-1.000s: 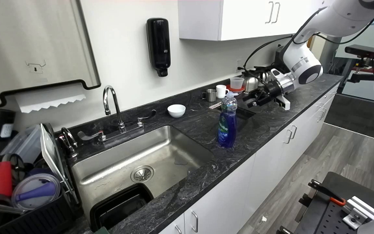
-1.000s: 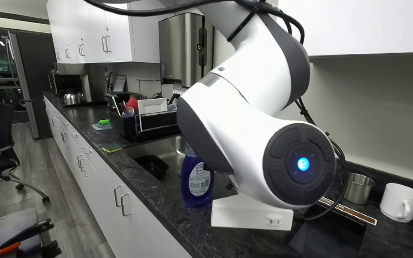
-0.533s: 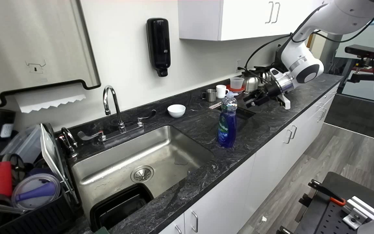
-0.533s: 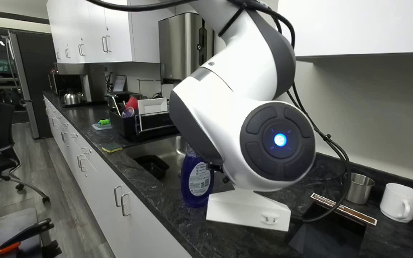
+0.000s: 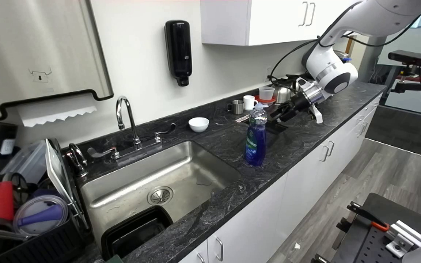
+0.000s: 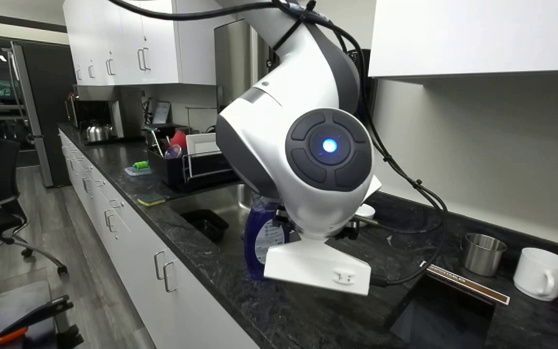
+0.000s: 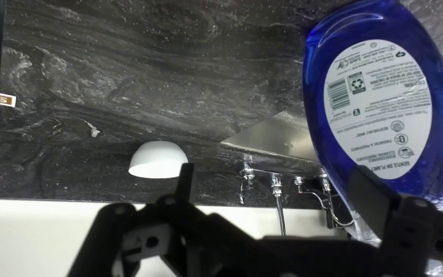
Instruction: Pour some of the soap in the sink
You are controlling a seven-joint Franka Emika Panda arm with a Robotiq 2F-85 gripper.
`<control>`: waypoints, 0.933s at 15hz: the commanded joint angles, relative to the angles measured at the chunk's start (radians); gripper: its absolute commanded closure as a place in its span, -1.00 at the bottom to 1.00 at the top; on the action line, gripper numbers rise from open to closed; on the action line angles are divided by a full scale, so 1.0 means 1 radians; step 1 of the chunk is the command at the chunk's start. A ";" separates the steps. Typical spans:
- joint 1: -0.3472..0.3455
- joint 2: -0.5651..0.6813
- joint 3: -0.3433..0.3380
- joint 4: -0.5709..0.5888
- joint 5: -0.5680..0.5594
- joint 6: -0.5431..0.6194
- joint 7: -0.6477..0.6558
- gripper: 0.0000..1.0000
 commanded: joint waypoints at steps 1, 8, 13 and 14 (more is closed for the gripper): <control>0.026 -0.034 0.021 -0.043 -0.012 0.117 0.036 -1.00; 0.054 -0.035 0.050 -0.069 -0.051 0.227 0.085 -1.00; 0.065 -0.038 0.064 -0.085 -0.066 0.320 0.150 -1.00; 0.067 -0.039 0.067 -0.086 -0.067 0.337 0.167 -1.00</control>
